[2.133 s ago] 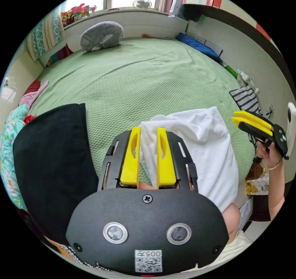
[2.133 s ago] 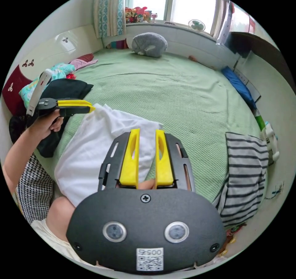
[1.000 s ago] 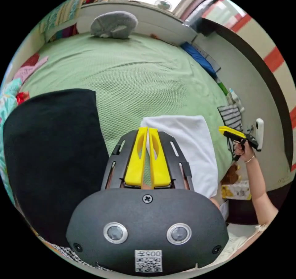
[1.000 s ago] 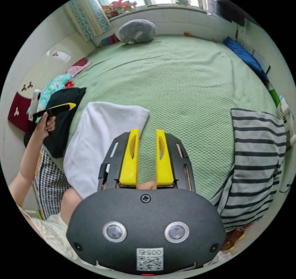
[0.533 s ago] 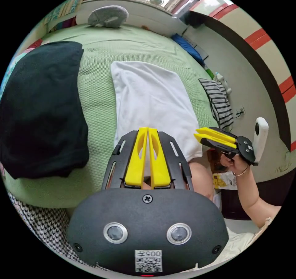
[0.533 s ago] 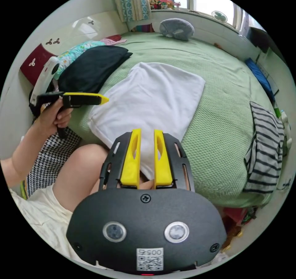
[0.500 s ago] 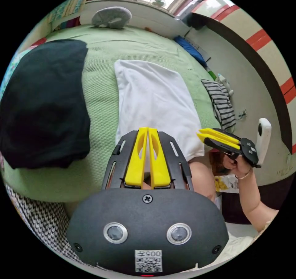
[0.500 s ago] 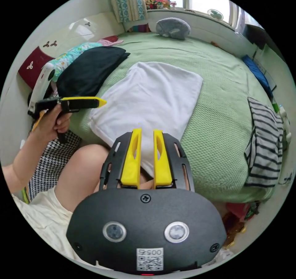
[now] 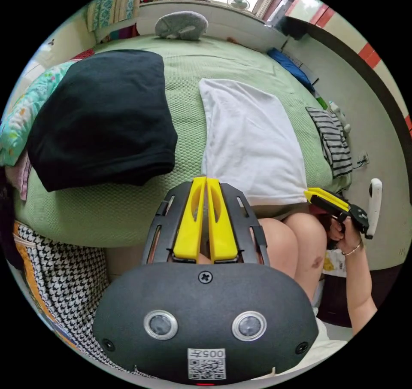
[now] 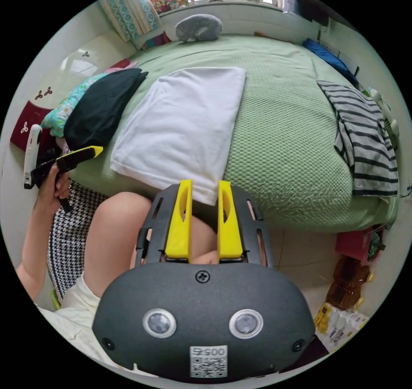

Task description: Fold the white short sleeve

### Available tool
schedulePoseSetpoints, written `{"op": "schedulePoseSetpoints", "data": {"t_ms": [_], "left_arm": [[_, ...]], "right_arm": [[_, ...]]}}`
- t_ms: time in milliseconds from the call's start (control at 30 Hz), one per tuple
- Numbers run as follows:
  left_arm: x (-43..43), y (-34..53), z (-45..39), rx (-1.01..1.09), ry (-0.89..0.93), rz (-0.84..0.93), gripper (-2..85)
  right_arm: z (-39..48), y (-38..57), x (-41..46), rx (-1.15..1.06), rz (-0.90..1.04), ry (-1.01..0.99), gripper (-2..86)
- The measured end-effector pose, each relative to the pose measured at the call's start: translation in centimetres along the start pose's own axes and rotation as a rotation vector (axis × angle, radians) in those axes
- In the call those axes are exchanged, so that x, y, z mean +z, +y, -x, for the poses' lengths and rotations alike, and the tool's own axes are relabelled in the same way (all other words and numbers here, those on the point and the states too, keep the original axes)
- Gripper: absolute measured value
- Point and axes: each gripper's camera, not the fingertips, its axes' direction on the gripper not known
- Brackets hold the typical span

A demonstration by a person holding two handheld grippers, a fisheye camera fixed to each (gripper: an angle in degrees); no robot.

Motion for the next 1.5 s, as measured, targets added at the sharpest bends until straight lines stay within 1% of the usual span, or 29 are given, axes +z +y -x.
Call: {"op": "schedulePoseSetpoints", "data": {"t_ms": [67, 167, 333, 500, 600, 733, 867, 900, 967, 1000, 1100, 1133, 1200, 1267, 1333, 1400, 1500], "left_arm": [[-0.5, 0.9, 0.5, -0.018, 0.063, -0.029, 12.4], [0.1, 1.4, 0.5, -0.013, 0.09, -0.027, 15.3], [1.4, 1.3, -0.5, 0.006, 0.101, -0.014, 16.5], [2.8, 0.9, -1.0, 0.012, 0.077, 0.015, 16.3], [2.7, 1.7, -1.0, 0.008, 0.057, -0.005, 15.4], [2.0, 2.7, -1.1, -0.012, 0.064, -0.015, 12.8], [1.3, 2.9, -1.4, -0.014, 0.089, 0.018, 9.9], [1.2, 2.9, -1.5, -0.01, 0.086, 0.022, 9.7], [0.9, 3.0, -1.6, 0.005, 0.081, 0.035, 9.1], [0.7, 3.0, -1.6, 0.006, 0.081, 0.036, 9.0], [0.1, 3.3, -1.3, 0.02, 0.097, 0.038, 8.6], [-0.1, 3.5, -1.1, 0.028, 0.11, 0.033, 8.5], [-0.6, 3.6, -0.7, 0.033, 0.132, 0.03, 8.3], [-1.4, 3.8, -0.4, 0.023, 0.155, 0.034, 7.9], [-2.1, 4.0, -0.6, 0.035, 0.146, 0.023, 7.5], [-2.9, 4.4, -0.9, 0.047, 0.125, 0.012, 7.2], [-5.1, 5.3, -0.7, 0.014, 0.146, -0.018, 6.8]], "right_arm": [[-0.3, 0.6, -0.7, 0.006, -0.006, 0.003, 8.3], [-0.6, 1.2, -1.2, -0.004, -0.004, 0.001, 8.4], [-1.1, 1.5, -1.9, -0.016, -0.003, 0.004, 8.6], [-1.8, 0.3, -3.0, -0.004, -0.043, 0.0, 8.8], [-2.4, -1.8, -4.0, 0.005, -0.113, -0.005, 8.9], [-3.2, -7.2, -4.3, 0.007, -0.198, -0.003, 8.9], [-3.4, -13.9, -2.8, -0.006, -0.201, -0.012, 9.8], [-3.6, -14.8, -2.4, 0.005, -0.195, -0.022, 10.1], [-4.6, -18.3, -0.6, 0.07, -0.139, -0.103, 11.2], [-4.7, -19.1, -0.2, 0.081, -0.132, -0.103, 11.3], [-4.1, -21.8, 1.3, 0.091, -0.118, 0.014, 11.5], [-3.6, -22.4, 2.2, 0.089, -0.077, 0.034, 11.2], [-2.2, -22.6, 2.5, 0.053, -0.08, 0.101, 10.3], [-0.2, -22.1, 2.3, -0.009, -0.107, 0.18, 5.4], [0.9, -21.7, 1.5, -0.044, -0.115, 0.143, 0.5], [1.8, -21.5, 0.5, -0.044, -0.109, 0.143, -0.6], [3.5, -21.0, -2.6, -0.063, -0.162, 0.168, -0.9]]}}
